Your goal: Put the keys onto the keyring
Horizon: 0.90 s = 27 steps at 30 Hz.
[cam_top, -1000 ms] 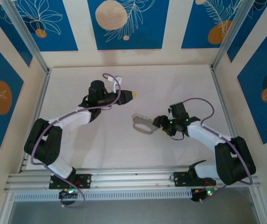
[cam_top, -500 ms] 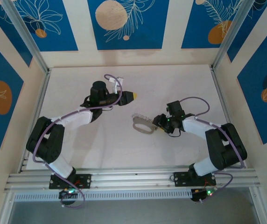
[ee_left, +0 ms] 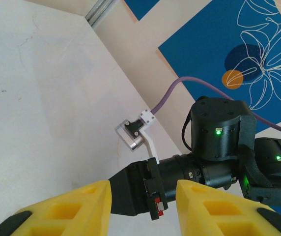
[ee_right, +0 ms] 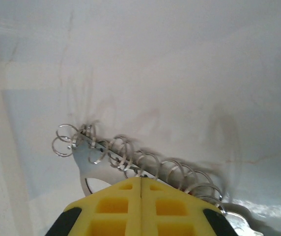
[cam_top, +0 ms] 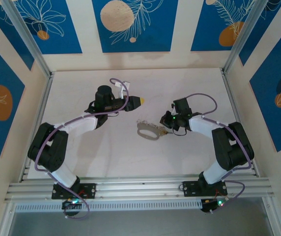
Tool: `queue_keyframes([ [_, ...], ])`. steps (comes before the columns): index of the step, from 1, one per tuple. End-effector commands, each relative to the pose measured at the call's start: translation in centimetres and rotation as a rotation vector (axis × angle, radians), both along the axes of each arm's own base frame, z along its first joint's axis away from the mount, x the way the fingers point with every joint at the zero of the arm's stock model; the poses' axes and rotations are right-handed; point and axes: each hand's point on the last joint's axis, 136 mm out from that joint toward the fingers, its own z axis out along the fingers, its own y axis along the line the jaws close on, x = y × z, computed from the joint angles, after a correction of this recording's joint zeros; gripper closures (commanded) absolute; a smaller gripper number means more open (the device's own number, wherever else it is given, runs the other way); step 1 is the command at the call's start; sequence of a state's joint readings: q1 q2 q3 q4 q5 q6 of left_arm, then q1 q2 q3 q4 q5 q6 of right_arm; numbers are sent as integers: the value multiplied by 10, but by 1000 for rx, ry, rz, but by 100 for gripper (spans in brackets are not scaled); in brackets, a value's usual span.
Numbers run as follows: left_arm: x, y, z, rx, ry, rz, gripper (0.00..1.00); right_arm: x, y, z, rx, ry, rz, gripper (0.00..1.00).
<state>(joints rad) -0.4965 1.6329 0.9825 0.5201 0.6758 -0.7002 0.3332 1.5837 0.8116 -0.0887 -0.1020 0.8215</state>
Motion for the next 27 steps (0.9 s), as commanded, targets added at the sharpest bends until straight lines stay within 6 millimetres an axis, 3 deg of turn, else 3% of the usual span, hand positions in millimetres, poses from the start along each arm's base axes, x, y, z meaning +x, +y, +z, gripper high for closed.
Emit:
queue_keyframes([
  [1, -3, -7, 6, -20, -22, -20, 61, 2, -1, 19, 12, -45, 18, 98],
  [5, -4, -8, 7, -21, -24, -22, 61, -9, -11, 12, -28, -12, 6, 69],
  [9, -4, -9, 7, -20, -23, -23, 61, -26, -16, 1, -56, 40, 0, 51],
  [19, -5, -12, 8, -21, -26, -25, 60, -60, -13, -19, -186, 94, 43, 50],
  [27, -8, -12, 10, -22, -31, -25, 60, -60, -8, -21, -331, 70, 80, 54],
])
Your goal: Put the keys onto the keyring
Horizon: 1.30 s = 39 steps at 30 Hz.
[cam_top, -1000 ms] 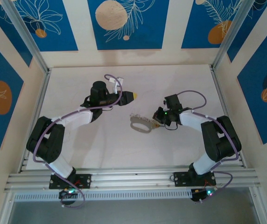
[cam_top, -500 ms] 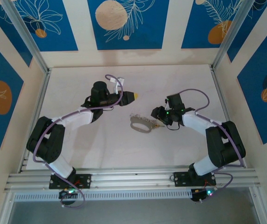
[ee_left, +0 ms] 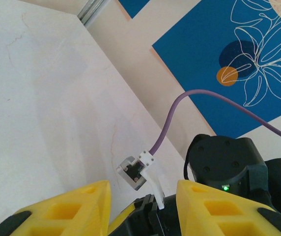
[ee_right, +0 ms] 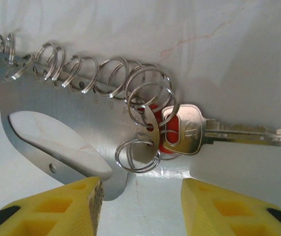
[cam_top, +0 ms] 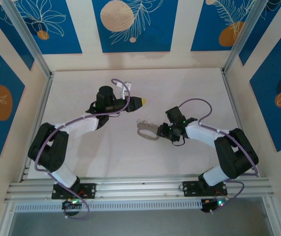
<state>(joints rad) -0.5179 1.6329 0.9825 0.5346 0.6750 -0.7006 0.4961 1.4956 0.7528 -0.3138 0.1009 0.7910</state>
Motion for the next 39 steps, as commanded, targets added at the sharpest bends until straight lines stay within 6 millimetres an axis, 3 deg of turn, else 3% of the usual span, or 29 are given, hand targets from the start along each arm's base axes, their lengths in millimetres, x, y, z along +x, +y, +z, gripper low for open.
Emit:
queue_keyframes([
  [1, -1, -4, 8, -15, -21, -3, 60, 9, -3, 5, -93, -34, 8, 54],
  [11, -4, -2, 11, -14, -30, -2, 60, 24, 5, -3, -202, -37, 46, 56],
  [27, -4, -2, 11, -15, -36, -1, 60, 22, -2, -7, -253, -27, 63, 76],
  [32, -3, -2, 11, -16, -33, 0, 60, 20, 2, -5, -254, -37, 87, 69],
  [39, -3, -2, 14, -21, -38, -1, 60, 17, 0, -9, -303, -28, 101, 72],
])
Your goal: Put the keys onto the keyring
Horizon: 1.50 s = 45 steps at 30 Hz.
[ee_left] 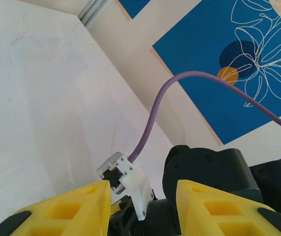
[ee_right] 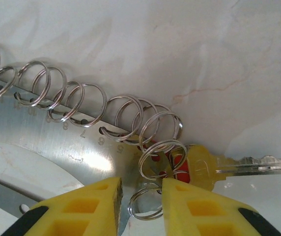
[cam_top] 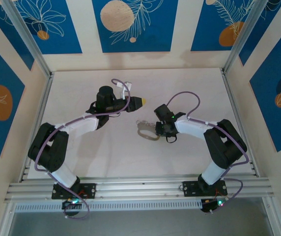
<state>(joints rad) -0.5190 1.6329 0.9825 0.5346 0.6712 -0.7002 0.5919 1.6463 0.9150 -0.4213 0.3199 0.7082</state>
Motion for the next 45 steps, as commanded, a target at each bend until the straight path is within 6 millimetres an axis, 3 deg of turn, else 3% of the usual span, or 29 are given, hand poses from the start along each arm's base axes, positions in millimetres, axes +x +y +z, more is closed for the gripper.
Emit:
queue_keyframes([
  [1, -4, -1, 13, -21, -36, -3, 60, -2, -6, -2, -64, 14, 7, 73],
  [9, -4, -2, 13, -21, -39, -3, 60, -4, -7, -4, -114, 12, 31, 81],
  [19, -4, -1, 16, -19, -44, -5, 60, 0, -5, 3, -120, -1, 51, 99],
  [25, -5, -1, 19, -22, -49, -6, 60, 10, 1, 28, -74, -44, 79, 100],
  [37, -9, 1, 32, -13, -81, -13, 60, 33, 18, 112, 290, -161, 93, 100],
  [45, -9, 1, 31, -13, -76, -14, 60, 41, 13, 134, 404, -188, 61, 100],
])
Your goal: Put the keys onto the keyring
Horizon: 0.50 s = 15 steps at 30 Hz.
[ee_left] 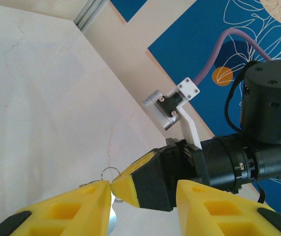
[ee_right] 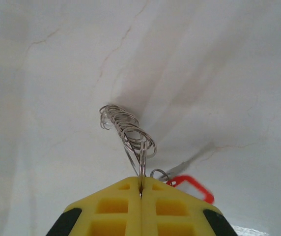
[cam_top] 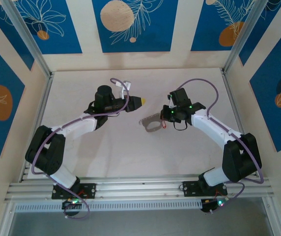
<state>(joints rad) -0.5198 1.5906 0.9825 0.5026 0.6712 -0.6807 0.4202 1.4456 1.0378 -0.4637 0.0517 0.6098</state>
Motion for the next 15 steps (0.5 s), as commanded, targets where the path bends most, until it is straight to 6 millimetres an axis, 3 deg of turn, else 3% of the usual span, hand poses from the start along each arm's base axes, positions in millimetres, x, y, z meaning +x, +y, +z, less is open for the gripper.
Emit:
queue_keyframes([
  [1, -3, -3, 19, -16, -46, -14, 60, 4, 11, 25, 106, -33, 20, 100],
  [6, -4, -3, 16, -17, -33, -19, 60, 9, 11, 17, 110, -7, -4, 100],
  [15, -4, -3, 12, -13, -29, -19, 61, 11, 11, -29, 80, 96, -86, 100],
])
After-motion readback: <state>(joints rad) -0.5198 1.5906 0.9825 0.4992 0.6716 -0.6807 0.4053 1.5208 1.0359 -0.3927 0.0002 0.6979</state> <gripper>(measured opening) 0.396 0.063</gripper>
